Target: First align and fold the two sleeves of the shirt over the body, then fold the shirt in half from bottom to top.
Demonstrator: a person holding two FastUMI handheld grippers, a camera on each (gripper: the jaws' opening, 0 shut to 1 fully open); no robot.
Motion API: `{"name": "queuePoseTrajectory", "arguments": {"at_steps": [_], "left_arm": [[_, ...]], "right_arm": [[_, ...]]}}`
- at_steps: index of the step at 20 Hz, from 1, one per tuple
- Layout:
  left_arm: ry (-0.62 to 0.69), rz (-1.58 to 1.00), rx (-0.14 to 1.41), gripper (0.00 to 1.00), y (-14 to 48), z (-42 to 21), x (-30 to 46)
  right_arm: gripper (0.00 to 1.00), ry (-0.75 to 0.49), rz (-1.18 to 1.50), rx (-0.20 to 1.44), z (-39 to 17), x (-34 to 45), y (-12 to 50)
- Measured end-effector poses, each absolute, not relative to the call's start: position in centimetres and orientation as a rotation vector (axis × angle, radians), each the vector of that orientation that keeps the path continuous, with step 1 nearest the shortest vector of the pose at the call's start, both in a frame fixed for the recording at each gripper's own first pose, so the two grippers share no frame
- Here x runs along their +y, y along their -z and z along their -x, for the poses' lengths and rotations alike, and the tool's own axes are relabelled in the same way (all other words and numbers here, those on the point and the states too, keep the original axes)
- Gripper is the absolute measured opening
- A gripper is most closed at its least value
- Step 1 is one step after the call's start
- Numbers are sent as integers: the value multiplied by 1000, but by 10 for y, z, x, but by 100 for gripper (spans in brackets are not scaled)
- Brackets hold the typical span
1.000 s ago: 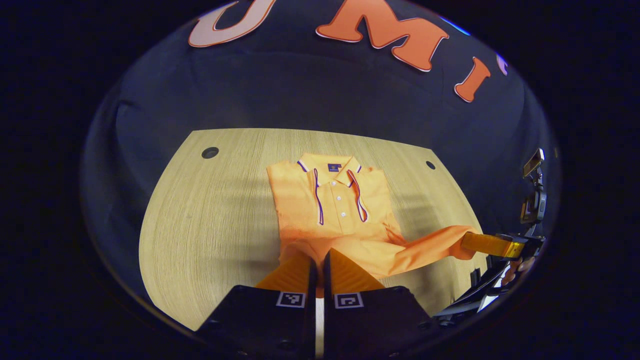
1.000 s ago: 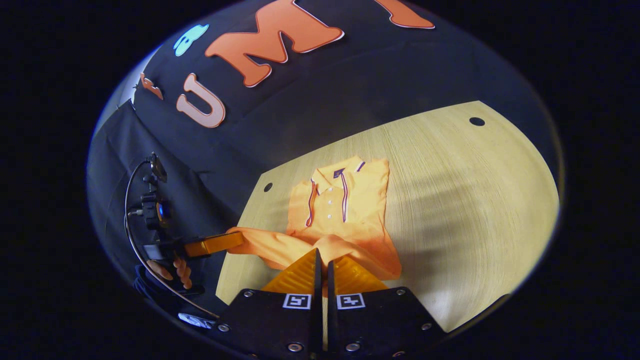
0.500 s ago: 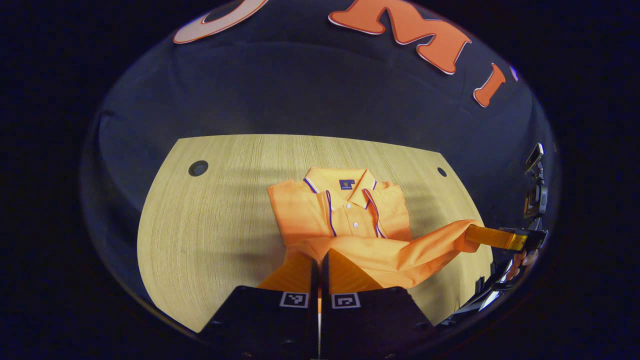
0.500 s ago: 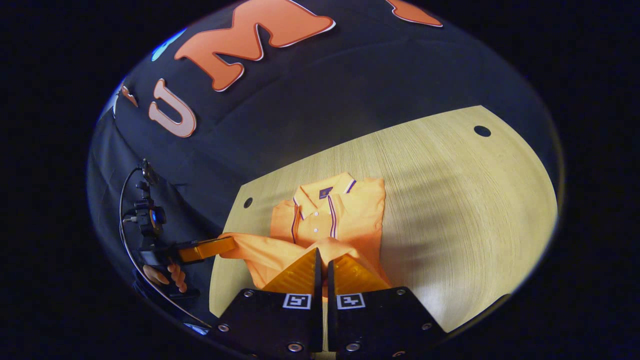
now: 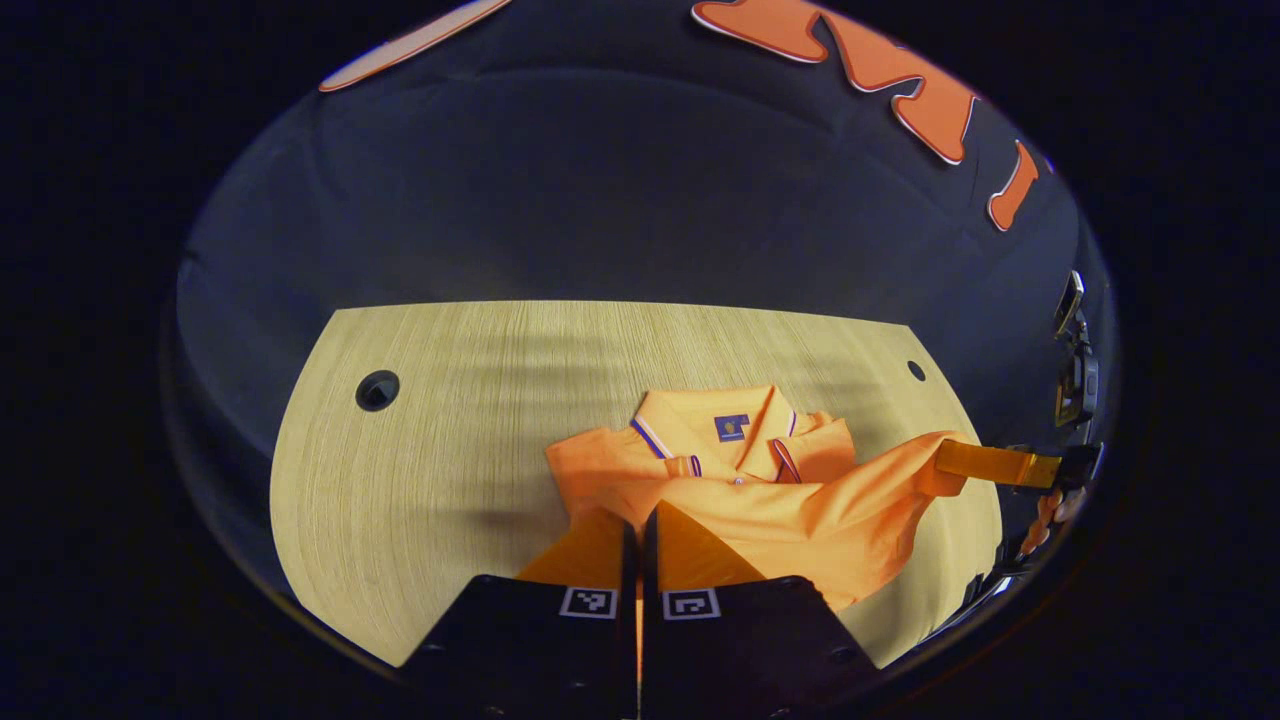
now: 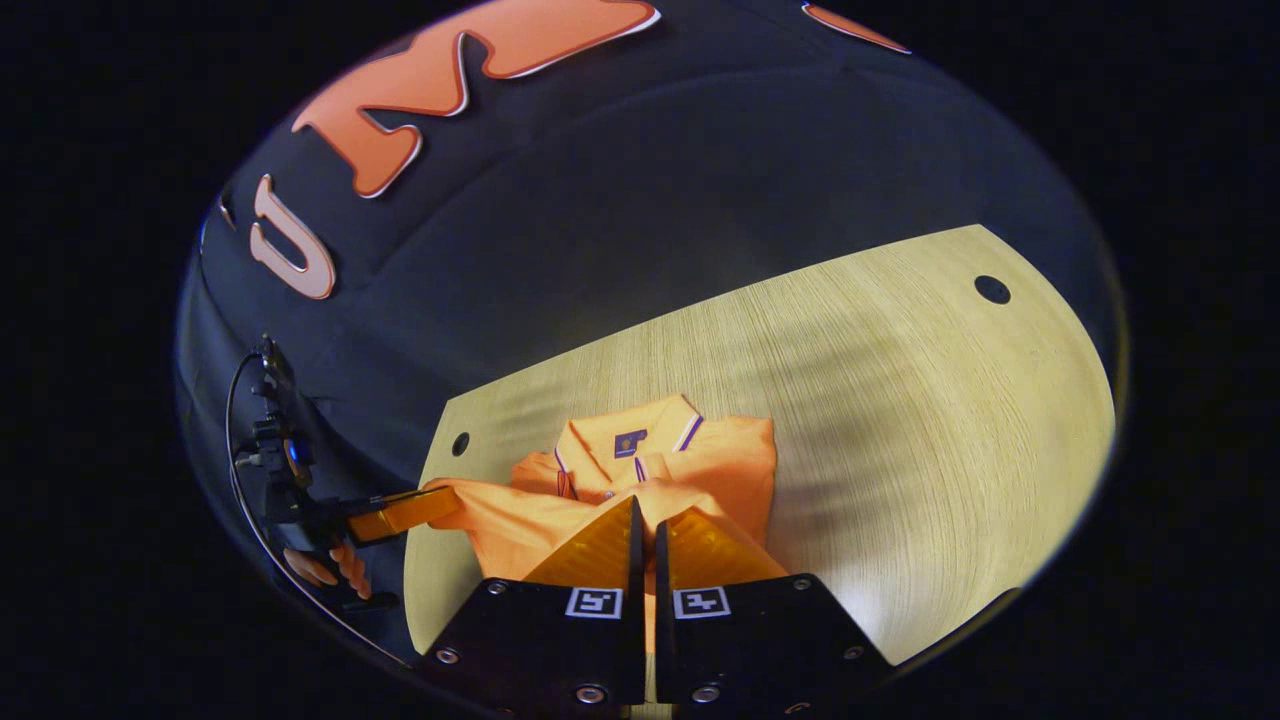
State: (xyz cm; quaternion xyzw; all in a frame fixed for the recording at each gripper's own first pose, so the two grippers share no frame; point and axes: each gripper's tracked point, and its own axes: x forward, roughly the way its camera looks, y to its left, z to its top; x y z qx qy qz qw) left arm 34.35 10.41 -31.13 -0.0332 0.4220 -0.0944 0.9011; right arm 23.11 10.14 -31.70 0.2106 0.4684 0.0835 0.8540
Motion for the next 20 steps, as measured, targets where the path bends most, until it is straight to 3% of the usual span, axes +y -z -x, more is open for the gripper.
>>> {"name": "queuePoseTrajectory", "arguments": {"at_steps": [11, 12, 14, 16, 17, 18, 19, 20], "left_arm": [[134, 32, 870, 2, 368, -409, 144], [124, 42, 863, 4, 368, -415, 148], [87, 10, 873, 20, 364, -415, 163], [71, -2, 870, 54, 358, -416, 171], [68, 3, 869, 68, 359, -415, 168], [69, 8, 869, 70, 356, -412, 166], [59, 13, 865, 83, 352, -409, 168], [55, 29, 854, 89, 344, -405, 167]], "right_arm": [[5, -57, -421, 1004, -296, 80, 389], [5, -23, -412, 1008, -301, 76, 395], [5, 35, -407, 1043, -302, 70, 405], [22, 47, -408, 1039, -301, 71, 407], [45, 45, -392, 1019, -303, 68, 403], [64, 39, -378, 1003, -303, 67, 399], [84, 35, -362, 989, -303, 65, 392], [97, 28, -343, 977, -300, 66, 385]]}}
